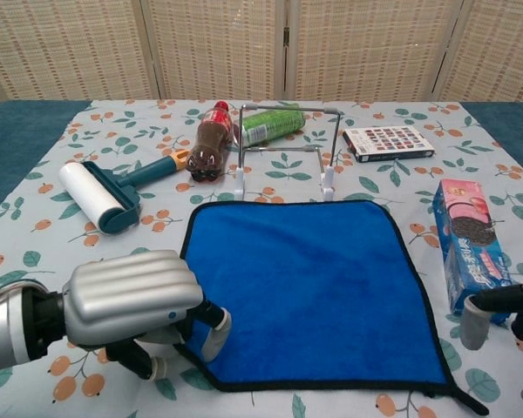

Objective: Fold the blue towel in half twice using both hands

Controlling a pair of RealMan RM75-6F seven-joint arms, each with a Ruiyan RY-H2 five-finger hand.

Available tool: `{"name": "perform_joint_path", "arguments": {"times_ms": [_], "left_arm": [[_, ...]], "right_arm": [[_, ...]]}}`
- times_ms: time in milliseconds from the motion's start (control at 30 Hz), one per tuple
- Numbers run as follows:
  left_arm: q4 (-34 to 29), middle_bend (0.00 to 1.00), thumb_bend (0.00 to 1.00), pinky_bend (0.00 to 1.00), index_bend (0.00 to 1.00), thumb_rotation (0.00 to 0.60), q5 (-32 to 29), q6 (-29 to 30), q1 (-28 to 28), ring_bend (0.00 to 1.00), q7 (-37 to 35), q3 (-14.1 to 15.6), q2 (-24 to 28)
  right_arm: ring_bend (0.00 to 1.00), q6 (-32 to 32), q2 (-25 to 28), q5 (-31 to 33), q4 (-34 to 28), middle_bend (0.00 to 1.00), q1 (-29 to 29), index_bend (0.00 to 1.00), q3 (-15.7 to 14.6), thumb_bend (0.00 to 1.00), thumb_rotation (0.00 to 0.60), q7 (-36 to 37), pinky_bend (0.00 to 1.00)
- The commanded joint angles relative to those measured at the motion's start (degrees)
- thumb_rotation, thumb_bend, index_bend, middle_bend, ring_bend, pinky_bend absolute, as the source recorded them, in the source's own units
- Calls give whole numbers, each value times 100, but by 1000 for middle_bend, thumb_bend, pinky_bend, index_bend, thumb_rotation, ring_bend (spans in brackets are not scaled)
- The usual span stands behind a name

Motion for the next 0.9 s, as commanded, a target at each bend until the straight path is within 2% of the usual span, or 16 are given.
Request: {"name": "perform_joint_path", "arguments": {"times_ms": [33,367,900], "left_arm": [[3,1000,547,1000,666,600,-9,19,-5,917,-21,0,-7],[15,1000,546,1000,657,600,-7,140,-6,917,-147,22,-19],[-1,1000,546,1000,654,600,-83,140,-9,917,-170,39,-12]], "right_arm": [[885,-131,-204,67,145,892,49,432,2,230,600,-77,998],[885,-260,-730,289,555,895,113,468,107,213,600,-305,999],[885,-462,-1017,601,778,897,296,470,190,213,600,-444,1000]]}}
